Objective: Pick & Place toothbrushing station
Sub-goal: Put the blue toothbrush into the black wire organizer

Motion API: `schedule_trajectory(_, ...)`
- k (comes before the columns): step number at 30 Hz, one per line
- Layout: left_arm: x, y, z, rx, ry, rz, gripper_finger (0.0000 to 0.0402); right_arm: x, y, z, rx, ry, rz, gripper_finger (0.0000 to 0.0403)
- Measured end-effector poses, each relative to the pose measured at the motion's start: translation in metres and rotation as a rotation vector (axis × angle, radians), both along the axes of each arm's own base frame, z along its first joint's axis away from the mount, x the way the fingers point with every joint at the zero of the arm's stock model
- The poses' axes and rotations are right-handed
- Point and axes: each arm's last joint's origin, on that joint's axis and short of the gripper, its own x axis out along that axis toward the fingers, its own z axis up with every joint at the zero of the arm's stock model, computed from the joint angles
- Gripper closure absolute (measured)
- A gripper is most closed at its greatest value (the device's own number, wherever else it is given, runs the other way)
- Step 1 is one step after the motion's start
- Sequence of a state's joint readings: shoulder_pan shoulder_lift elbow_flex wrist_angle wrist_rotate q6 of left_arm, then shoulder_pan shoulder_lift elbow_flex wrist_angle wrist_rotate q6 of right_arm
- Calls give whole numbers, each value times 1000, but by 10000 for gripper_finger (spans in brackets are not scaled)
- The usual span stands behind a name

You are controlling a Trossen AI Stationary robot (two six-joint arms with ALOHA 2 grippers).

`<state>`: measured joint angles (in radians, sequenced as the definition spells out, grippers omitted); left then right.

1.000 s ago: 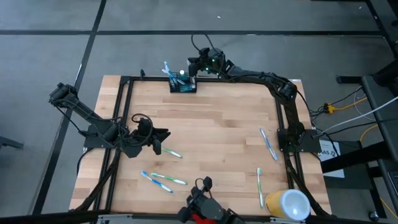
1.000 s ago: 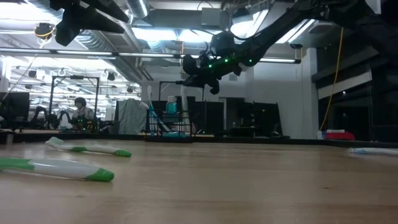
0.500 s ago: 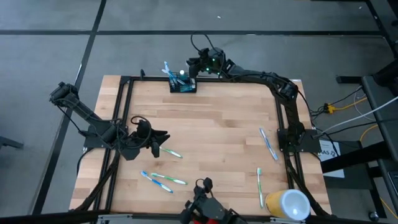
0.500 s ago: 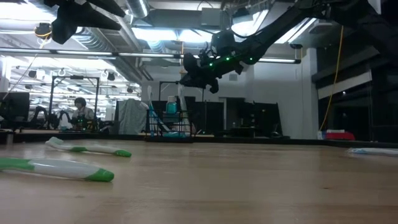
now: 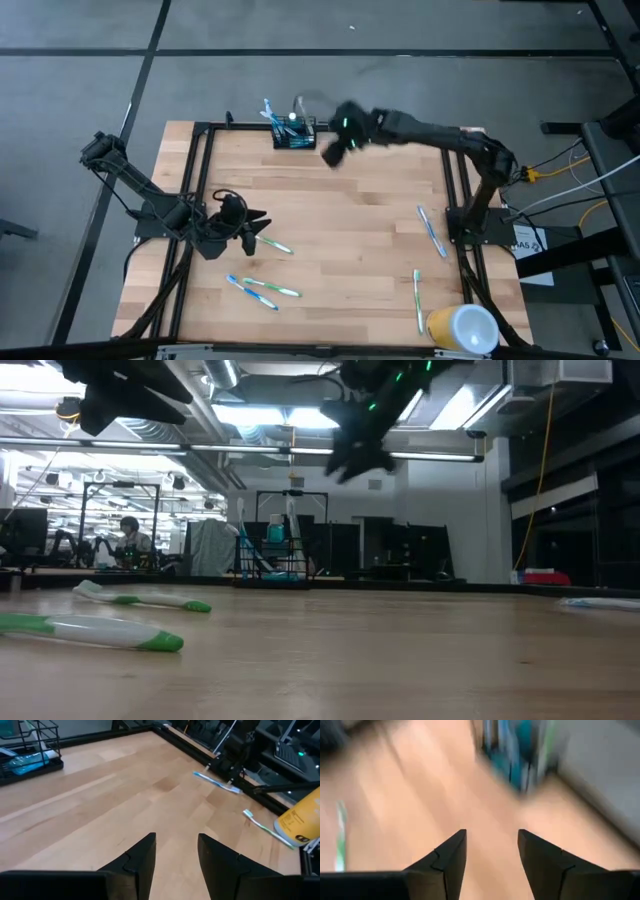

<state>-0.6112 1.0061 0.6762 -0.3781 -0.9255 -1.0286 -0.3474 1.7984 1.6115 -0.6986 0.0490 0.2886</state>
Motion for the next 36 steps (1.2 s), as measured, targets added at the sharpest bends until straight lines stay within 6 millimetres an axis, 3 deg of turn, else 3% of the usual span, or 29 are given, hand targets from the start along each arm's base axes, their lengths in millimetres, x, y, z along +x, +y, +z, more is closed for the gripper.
schedule_trajectory(4,1,1,0,1,-1,8,261,-24,67,-9,56,364,-95,238)
schedule_trajectory(9,0,1,1,33,-2,13,261,-51,132,-7,101,453,-145,250)
schedule_trajectory(12,1,1,1,49,9,-6,261,-71,161,-18,176,546,-107,255)
schedule_trajectory(18,0,-2,1,41,24,-50,261,-130,205,-61,337,778,-105,257)
schedule_trajectory(26,0,-5,2,19,8,-75,261,-176,233,-92,443,934,-136,257)
schedule_trajectory(36,6,-3,7,-23,-37,-78,261,-203,222,-122,393,1140,-1,257)
